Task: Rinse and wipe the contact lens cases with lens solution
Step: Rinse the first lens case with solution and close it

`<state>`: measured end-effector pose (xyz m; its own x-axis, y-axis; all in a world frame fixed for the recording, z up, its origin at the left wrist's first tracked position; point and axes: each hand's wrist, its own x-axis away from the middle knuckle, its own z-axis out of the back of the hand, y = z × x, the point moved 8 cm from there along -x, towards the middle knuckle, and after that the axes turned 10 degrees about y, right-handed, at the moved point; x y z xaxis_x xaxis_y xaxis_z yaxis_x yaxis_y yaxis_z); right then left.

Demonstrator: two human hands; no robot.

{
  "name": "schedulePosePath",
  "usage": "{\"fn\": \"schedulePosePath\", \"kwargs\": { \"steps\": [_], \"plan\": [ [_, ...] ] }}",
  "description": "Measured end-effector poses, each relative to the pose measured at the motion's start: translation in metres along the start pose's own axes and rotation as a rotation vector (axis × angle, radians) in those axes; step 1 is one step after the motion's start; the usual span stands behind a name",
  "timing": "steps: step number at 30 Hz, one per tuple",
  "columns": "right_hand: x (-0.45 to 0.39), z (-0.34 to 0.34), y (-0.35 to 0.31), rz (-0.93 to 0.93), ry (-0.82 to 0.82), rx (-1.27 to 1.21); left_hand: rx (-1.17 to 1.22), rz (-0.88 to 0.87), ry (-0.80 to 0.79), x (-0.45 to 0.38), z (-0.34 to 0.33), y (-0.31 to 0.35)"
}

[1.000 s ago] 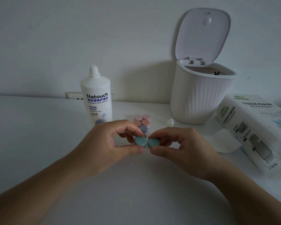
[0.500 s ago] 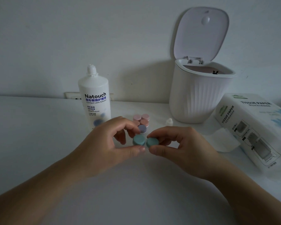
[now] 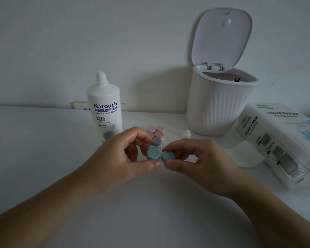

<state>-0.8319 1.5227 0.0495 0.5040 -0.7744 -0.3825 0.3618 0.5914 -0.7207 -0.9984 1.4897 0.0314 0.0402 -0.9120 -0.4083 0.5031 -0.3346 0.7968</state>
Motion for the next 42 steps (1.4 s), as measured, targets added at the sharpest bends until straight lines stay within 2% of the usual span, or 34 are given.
{"fn": "schedulePosePath", "kwargs": {
  "steps": [7,13,18,25,29,36,42],
  "plan": [
    [0.0001,-0.0007,0.0018,-0.006,0.001,0.001,0.017,0.026,-0.113,0.0063,-0.0064,-0.0028],
    [0.0003,-0.0021,0.0007,-0.006,-0.005,-0.019,-0.008,0.020,-0.008,0.0031,-0.0028,-0.0035],
    [0.0008,-0.0009,0.0008,-0.015,0.005,-0.010,-0.006,0.030,-0.096,0.0065,-0.0082,-0.0015],
    [0.0002,-0.0014,0.0000,-0.013,-0.004,-0.007,-0.033,0.010,-0.004,0.0026,-0.0013,0.0017],
    [0.0008,-0.0021,0.0019,-0.019,-0.009,-0.021,-0.020,-0.008,-0.102,0.0070,-0.0072,0.0051],
    [0.0015,-0.0030,0.0015,-0.016,-0.025,-0.037,-0.093,-0.026,-0.055,0.0049,-0.0033,0.0021],
    [0.0018,-0.0042,-0.0008,-0.010,-0.037,-0.023,-0.008,0.044,-0.133,0.0046,-0.0060,-0.0020]
  ]
}}
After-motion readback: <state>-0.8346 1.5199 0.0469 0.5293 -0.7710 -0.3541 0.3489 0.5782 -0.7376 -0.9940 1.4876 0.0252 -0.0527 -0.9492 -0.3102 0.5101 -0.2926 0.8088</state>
